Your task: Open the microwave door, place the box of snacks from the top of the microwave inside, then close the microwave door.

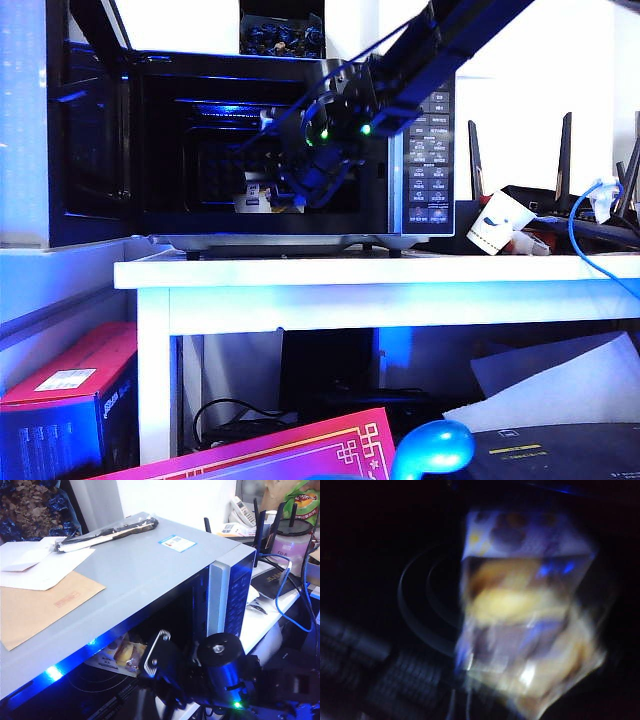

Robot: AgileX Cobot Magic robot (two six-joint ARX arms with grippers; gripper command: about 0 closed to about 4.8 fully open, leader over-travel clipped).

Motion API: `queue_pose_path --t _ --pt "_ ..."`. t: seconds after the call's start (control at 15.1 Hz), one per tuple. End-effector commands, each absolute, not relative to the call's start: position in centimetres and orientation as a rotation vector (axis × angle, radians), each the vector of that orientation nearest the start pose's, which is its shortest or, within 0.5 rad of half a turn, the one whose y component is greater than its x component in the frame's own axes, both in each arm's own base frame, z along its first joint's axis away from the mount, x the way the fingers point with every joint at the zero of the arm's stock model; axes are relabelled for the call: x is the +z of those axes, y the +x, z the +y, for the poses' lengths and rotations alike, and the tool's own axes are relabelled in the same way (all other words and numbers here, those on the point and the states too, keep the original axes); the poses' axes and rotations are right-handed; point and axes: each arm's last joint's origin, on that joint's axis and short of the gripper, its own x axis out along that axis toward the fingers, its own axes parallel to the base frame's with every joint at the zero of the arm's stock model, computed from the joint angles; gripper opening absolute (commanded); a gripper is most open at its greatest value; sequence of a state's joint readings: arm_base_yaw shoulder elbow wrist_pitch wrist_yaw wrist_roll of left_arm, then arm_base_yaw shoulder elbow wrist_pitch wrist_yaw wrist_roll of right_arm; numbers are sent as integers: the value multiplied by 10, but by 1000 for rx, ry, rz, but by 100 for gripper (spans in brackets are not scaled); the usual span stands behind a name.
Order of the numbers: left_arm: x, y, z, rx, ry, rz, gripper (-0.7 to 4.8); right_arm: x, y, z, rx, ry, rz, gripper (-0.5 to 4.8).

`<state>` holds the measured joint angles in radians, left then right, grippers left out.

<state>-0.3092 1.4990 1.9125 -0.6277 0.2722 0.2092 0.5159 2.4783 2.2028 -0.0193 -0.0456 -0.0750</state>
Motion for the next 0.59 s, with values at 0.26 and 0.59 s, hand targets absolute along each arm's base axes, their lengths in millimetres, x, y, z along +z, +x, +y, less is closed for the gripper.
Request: queue_pose_path --t 0.26,0.59 --pt "513 251 -85 -479 175 172 -5 344 431 247 571 -187 474 48" --pt "487 223 -68 -212 213 551 -5 493 332 189 526 -115 153 39"
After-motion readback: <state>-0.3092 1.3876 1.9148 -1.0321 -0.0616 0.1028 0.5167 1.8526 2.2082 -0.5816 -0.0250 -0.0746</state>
